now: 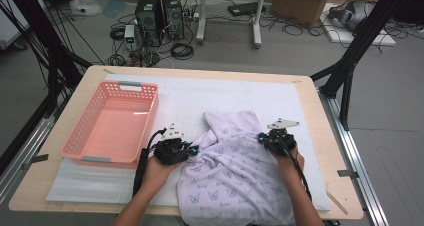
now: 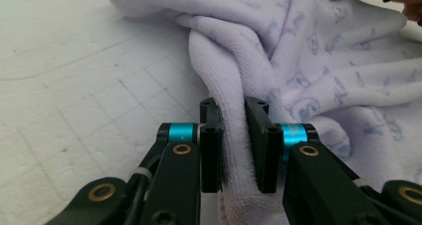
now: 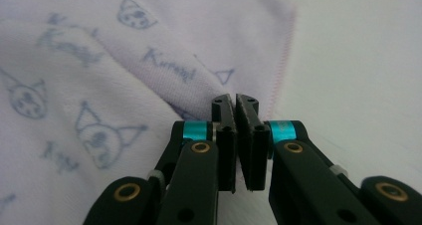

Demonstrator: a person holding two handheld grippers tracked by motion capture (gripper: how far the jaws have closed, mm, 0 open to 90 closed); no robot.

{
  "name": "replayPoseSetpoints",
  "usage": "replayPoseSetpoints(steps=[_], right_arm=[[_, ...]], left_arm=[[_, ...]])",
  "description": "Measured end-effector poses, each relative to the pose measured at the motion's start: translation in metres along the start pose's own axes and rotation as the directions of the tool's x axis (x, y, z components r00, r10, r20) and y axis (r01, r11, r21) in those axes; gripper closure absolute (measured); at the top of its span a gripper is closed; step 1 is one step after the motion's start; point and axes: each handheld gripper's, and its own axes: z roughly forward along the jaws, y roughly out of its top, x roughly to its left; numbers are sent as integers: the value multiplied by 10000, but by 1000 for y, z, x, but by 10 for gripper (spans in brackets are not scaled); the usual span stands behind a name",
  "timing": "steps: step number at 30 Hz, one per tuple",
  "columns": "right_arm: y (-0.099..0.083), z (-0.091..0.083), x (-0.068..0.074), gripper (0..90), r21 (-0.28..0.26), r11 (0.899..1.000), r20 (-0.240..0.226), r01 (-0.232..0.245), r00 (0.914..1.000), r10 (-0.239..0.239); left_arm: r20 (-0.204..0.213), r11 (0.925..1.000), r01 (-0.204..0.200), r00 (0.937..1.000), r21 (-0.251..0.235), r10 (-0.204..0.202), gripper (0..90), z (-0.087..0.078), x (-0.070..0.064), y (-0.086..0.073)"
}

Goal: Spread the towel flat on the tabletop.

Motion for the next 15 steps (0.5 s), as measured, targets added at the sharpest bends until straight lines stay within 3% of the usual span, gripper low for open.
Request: replayPoseSetpoints(steps=[4,7,9,12,13,15], right_arm=[[-15,-21,-13,866,262,9997,815,12,9967,-34],[-30,-32,-20,865,664,9976,1479,194,9886,-290],[-40,-38,-25,861,701,9975,1792,121,9835,-246],[-52,-46,-33,822,328,9992,1578,-211,9874,157],[-52,-49,-34,765,167,9993,1350,-340,9903,314],[-51,-56,-37,739,-309,9978,1120,-587,9918,619]], left_arm=[[399,9997,224,9990,-32,-223,677,3,-5,-3],[663,9989,434,9969,-176,-421,598,1,-6,0],[602,9975,501,9971,-498,-471,544,-3,-6,3],[297,9978,468,9985,-479,-454,506,-5,0,12],[204,9970,510,9985,-576,-499,497,-5,3,16],[171,9931,738,9972,-907,-725,495,-4,10,25]])
